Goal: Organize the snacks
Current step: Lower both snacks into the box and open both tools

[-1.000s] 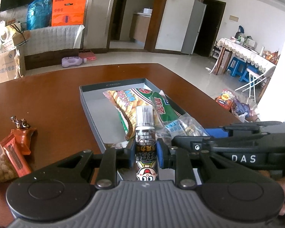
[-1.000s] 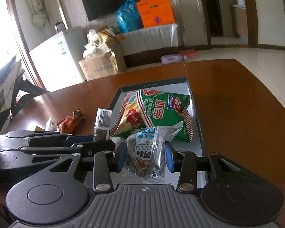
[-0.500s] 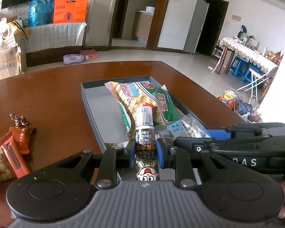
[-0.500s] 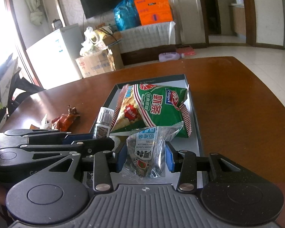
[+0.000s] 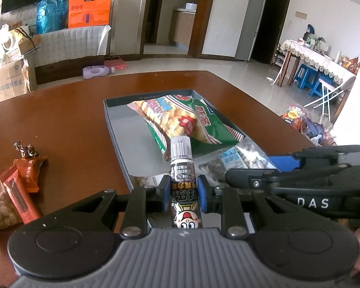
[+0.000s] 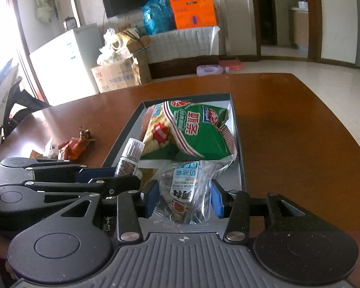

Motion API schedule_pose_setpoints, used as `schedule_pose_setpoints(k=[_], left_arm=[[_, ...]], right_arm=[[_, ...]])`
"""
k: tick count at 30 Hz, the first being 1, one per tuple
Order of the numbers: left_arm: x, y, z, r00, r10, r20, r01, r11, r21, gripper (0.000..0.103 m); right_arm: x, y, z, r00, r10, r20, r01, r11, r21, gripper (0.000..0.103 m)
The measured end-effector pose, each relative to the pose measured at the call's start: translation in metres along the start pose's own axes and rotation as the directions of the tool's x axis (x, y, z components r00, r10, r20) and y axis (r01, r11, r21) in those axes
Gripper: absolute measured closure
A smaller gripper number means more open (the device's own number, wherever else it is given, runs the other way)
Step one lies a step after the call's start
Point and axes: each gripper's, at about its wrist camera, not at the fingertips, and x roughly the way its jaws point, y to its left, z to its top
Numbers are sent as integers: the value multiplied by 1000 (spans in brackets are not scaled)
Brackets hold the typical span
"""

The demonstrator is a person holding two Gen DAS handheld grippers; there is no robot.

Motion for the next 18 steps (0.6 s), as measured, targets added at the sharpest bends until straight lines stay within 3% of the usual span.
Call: schedule_pose_setpoints(k=[7,11,18], left_arm=[[-9,1,-1,1000,1,16,-2,1000,15,72],[-15,3,-3,1000,1,25,-2,1000,21,70],[-34,5,-3,998,-14,67,11,999,37,52]], right_arm=[[-10,0,3,999,5,48,-5,1000,4,50],[-15,1,4,998,10,67,-10,1000,4,49],[-22,4,8,994,24,110,-27,999,19,45]])
